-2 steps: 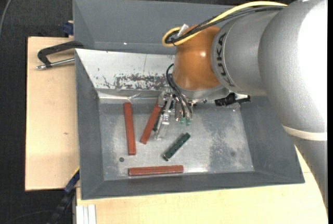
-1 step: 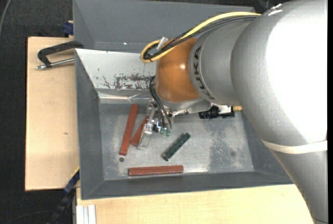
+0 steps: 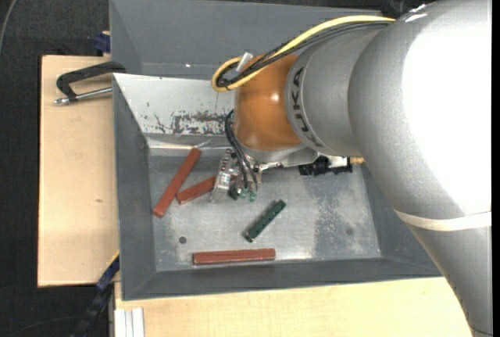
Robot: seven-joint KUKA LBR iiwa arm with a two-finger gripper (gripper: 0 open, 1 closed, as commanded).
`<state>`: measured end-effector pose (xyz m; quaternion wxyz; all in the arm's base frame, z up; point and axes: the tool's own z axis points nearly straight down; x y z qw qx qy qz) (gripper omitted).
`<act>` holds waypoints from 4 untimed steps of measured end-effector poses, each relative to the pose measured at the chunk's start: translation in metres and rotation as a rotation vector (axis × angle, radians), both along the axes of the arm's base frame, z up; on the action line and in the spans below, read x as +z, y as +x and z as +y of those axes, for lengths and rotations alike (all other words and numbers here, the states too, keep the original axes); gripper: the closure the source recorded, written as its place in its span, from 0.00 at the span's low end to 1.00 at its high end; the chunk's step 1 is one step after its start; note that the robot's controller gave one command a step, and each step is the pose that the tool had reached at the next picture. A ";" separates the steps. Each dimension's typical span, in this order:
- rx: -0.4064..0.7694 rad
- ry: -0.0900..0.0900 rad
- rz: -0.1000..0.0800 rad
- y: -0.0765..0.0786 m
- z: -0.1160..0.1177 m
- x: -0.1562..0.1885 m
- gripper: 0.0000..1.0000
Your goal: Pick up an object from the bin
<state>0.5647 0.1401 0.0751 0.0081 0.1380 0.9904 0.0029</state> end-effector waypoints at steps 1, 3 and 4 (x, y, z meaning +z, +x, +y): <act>0.229 -0.003 0.006 -0.051 0.017 -0.001 1.00; 0.270 -0.002 0.010 -0.024 0.078 -0.004 0.00; 0.063 -0.002 0.011 -0.001 0.046 0.010 0.00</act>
Offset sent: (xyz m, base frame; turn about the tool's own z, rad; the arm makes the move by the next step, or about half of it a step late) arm -0.0547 0.0155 -0.0051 -0.2286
